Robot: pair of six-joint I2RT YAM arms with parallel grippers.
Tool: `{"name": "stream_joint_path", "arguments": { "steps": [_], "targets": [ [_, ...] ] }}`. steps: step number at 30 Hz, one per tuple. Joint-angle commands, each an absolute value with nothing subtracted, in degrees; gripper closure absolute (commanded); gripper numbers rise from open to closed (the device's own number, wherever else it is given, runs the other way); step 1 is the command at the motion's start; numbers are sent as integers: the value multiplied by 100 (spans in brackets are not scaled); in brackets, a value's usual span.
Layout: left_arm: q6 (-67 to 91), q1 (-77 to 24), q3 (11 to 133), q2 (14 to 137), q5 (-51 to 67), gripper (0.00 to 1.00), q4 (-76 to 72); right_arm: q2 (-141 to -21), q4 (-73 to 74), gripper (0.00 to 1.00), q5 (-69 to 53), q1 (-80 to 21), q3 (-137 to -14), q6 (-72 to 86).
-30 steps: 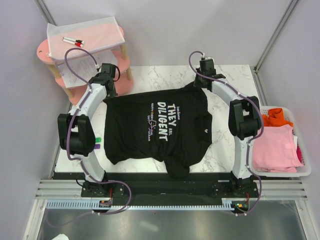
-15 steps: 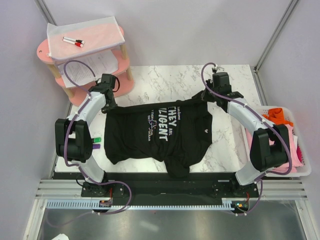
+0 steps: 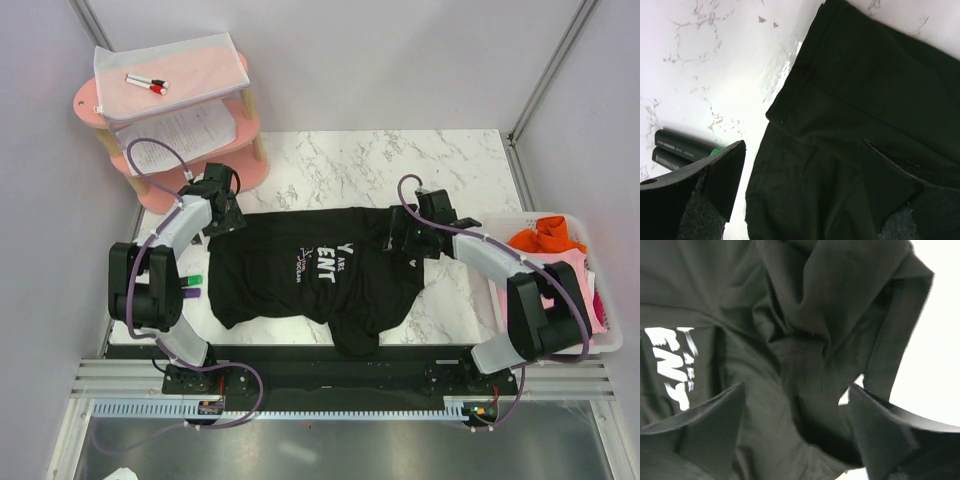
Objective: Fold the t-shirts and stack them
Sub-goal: Fold the flattened tshirt in 1/3 of the way
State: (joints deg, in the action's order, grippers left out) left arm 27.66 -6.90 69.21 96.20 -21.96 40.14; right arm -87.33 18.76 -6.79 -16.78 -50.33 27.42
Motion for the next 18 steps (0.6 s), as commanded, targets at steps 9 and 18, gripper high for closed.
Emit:
{"name": "stream_joint_path", "arguments": {
  "steps": [9, 18],
  "targets": [
    [2856, -949, 7014, 9439, -2382, 0, 3683, -8946, 1152, 6, 175, -1696, -6019, 2514],
    [2777, -1002, 7058, 9563, -2408, 0, 3674, -10011, 1002, 23, 448, -1696, -6442, 2628]
  ]
}}
